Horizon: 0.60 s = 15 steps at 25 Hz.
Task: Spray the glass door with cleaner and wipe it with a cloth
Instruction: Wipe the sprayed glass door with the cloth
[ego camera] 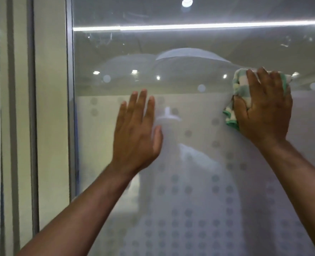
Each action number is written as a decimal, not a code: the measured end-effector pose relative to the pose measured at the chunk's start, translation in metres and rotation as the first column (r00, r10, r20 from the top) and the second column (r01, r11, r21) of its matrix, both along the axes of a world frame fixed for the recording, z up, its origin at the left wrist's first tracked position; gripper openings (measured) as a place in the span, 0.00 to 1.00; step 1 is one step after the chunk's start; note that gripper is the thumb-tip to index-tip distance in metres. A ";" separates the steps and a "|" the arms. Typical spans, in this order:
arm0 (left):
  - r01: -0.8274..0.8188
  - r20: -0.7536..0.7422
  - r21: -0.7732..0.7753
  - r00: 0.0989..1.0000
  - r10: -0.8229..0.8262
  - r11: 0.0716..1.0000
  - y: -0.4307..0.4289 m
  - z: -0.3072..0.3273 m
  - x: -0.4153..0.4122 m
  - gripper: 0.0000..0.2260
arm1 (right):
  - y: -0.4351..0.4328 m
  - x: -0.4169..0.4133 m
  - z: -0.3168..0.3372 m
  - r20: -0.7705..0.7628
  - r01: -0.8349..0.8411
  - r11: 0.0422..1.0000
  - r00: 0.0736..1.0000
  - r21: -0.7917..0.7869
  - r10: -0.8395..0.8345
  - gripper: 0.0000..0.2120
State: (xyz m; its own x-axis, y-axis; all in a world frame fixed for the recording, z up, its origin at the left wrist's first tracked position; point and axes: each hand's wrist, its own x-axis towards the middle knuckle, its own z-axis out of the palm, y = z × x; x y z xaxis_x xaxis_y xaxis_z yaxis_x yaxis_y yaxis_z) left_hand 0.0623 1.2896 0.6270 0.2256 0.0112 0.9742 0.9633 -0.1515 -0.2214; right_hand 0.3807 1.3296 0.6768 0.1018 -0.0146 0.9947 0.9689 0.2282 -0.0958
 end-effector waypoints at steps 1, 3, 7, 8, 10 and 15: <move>0.020 -0.007 -0.013 1.000 -0.020 1.000 0.001 0.003 0.019 0.33 | 0.001 0.006 -0.004 -0.016 -0.002 1.000 1.000 -0.006 0.002 0.30; 0.036 -0.021 -0.053 0.999 -0.037 0.998 0.006 0.009 0.045 0.33 | 0.003 0.019 -0.015 -0.063 -0.010 1.000 0.998 -0.016 0.009 0.30; 0.024 -0.040 -0.112 0.999 -0.028 0.993 0.019 0.009 0.075 0.34 | 0.004 0.047 -0.054 -0.150 -0.035 0.998 0.988 -0.045 0.027 0.32; 0.013 -0.048 -0.118 0.999 -0.019 0.993 0.022 0.007 0.077 0.34 | 0.004 0.051 -0.066 -0.181 -0.041 0.998 0.983 -0.053 0.031 0.33; -0.012 -0.060 -0.124 0.998 0.005 0.992 0.026 0.003 0.079 0.34 | 0.004 0.054 -0.090 -0.242 -0.044 0.997 0.970 -0.060 0.028 0.33; -0.043 -0.038 -0.142 0.999 0.038 0.989 0.025 -0.004 0.085 0.34 | 0.005 0.038 -0.149 -0.293 -0.037 0.998 0.956 -0.058 0.019 0.34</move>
State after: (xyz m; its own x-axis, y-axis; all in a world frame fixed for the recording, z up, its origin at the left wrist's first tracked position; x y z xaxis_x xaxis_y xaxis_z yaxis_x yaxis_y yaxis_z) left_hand 0.1469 1.3148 0.6235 0.2557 0.1597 0.9535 0.9615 -0.1446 -0.2336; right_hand 0.4191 1.3345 0.5276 0.3877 0.0532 0.9203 0.8898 0.2393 -0.3887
